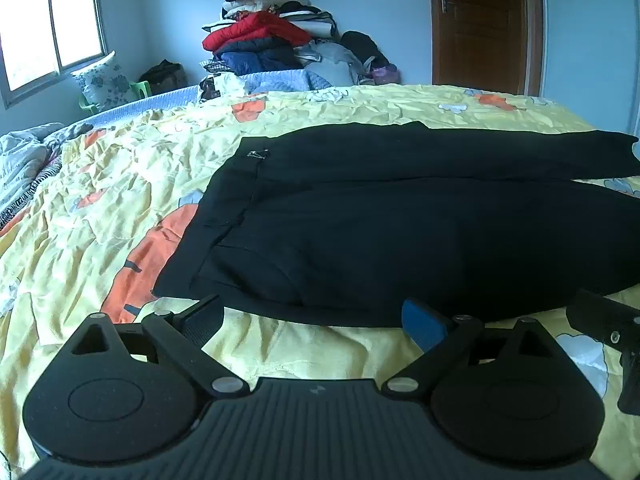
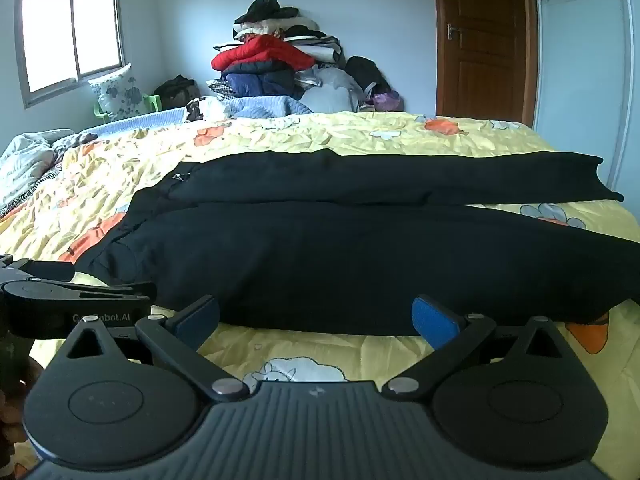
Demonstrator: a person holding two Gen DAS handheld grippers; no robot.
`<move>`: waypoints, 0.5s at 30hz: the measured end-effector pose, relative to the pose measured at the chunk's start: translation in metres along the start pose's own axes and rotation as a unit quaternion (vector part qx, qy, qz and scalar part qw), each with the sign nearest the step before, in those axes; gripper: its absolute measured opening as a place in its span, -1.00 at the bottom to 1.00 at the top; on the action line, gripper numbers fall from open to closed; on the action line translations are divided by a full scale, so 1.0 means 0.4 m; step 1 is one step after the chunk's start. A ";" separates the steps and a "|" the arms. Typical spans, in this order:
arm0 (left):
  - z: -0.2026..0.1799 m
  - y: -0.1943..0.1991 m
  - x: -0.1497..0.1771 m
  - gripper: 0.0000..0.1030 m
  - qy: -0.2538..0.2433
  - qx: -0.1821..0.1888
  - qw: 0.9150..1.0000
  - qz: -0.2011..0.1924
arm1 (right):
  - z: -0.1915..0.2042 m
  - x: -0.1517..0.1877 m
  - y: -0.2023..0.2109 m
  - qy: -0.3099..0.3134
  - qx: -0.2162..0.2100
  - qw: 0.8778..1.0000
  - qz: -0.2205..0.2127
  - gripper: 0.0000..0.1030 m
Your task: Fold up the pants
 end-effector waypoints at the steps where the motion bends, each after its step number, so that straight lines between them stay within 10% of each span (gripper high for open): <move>1: 0.000 0.000 0.000 0.89 0.001 0.002 1.000 0.000 | 0.000 0.001 -0.001 0.001 0.001 1.000 0.001 1.00; 15: -0.005 0.002 -0.005 0.89 0.001 0.002 1.000 -0.002 | -0.003 -0.002 -0.005 0.001 0.000 1.000 0.004 1.00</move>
Point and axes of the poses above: each gripper's, at about its wrist camera, not at the fingertips, and y roughly against the way its jaws point, z to its left, x to its underside, the point moved 10 cm from there along -y, roughly the way its jaws point, and after that the axes turned 7 degrees about -y, right-handed, at the moved point
